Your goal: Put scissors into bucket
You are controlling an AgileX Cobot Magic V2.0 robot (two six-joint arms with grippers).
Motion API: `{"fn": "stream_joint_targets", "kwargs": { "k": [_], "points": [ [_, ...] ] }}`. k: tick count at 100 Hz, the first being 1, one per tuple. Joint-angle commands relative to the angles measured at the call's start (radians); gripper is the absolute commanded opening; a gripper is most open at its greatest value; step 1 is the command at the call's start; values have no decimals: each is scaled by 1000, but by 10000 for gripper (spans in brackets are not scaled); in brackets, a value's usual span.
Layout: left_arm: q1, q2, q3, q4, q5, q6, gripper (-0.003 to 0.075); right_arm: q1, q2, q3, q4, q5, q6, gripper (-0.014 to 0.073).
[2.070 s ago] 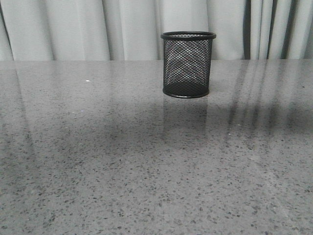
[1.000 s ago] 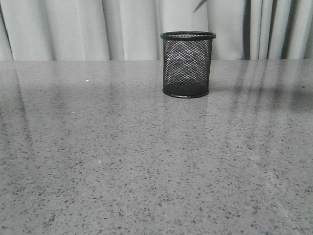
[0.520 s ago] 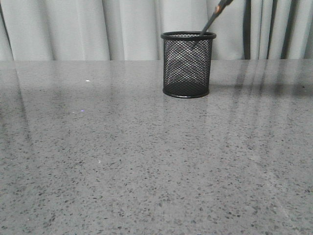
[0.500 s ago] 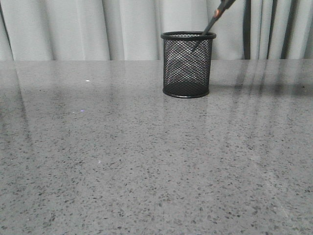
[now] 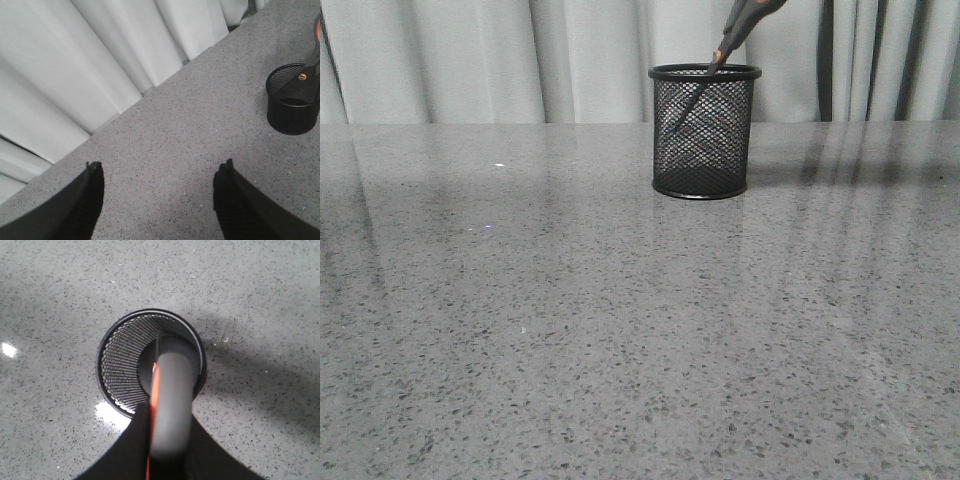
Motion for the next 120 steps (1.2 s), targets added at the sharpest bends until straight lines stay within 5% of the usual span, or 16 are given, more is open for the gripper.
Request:
{"fn": "stream_joint_targets", "kwargs": {
  "k": [1, 14, 41, 100, 120],
  "points": [
    [3, -24, -27, -20, -64, -11, 440, 0, -35, -36, 16, 43, 1, -43],
    [3, -24, -27, -20, -64, -11, 440, 0, -21, -36, 16, 50, 1, 36],
    [3, -24, -27, -20, -64, -11, 440, 0, -17, -36, 10, 50, 1, 396],
    [3, -24, -27, -20, -65, -11, 440, -106, -256, -36, -39, -51, 1, 393],
    [3, -24, -27, -20, -66, -11, 354, -106, -330, -30, 19, -80, 1, 213]
  ]
}}
